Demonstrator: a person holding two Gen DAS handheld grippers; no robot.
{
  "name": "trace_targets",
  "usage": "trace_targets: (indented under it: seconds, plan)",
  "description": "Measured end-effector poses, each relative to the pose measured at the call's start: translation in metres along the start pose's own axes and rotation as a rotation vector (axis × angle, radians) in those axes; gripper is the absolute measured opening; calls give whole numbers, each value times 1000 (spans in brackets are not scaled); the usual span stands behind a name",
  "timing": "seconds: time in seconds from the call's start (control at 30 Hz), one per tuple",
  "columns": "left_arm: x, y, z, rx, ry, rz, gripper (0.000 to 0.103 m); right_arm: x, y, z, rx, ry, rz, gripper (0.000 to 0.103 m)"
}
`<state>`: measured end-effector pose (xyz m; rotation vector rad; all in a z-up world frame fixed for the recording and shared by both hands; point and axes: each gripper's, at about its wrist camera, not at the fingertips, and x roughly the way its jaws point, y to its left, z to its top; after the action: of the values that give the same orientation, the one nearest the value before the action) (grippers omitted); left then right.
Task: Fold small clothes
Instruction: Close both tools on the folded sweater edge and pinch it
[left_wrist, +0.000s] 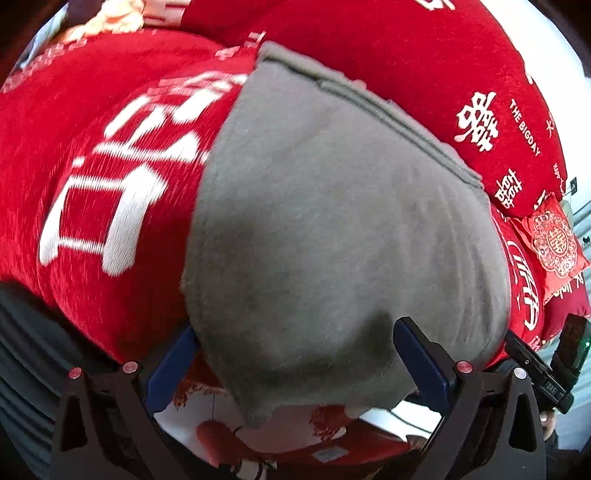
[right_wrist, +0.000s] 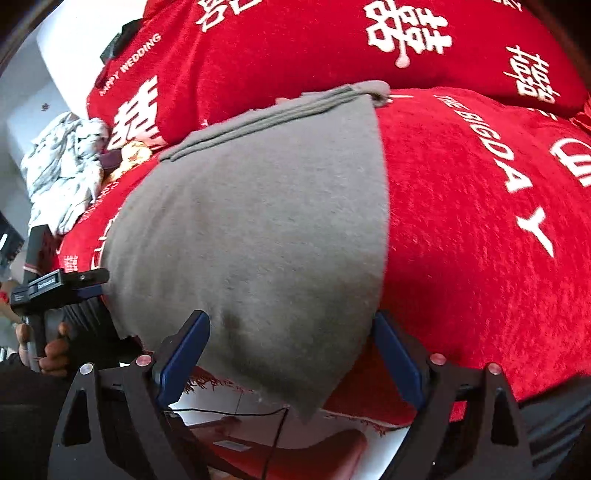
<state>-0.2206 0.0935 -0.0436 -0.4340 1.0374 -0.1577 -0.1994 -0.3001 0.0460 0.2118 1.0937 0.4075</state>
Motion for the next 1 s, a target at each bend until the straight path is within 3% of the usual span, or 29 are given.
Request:
trace_targets:
  seconds: [0.03,0.1,0.17,0.2,0.33,0.47,0.53,0.57,0.63,0.67,0.77,0.87,1.0]
  plan:
    - [-2,-5,1,18,-25,-4,97,0,2,0,-8,-3,0,83]
    - [-5,-15,3,59,-65,-1,76,-2,3,0,-22,-6,-1,65]
    - [-7,-19,6,87,-78,-13,63,-2,2,1,-21,-5,1,54]
    - [-6,-20,7,90,-80,-19,62,-2,-1,2,-12,-4,7,52]
    - [-7,-15,8,79,-83,-37,62,-3,-4,0,-5,2,6,50]
    - [-2,-23,9,120,-85,16,62,3,5,0,-36,3,-63,52]
    - [0,-32,8,170,-102,76,44,11,26,2,-149,24,-179,51]
    - [0,-34,7,187,-107,112,30,15,34,1,-194,32,-229,48]
    - [0,-34,9,196,-106,120,22,20,51,1,-280,48,-283,20]
    - [-1,-33,11,190,-101,117,18,20,54,3,-287,56,-274,11]
    - [-4,-34,14,195,-88,123,16,15,58,8,-278,53,-284,9]
    - [-9,-35,14,205,-100,110,16,-2,48,16,-190,-3,-202,9]
    - [-24,-28,26,145,-151,22,16,-21,32,33,-70,-89,-84,9]
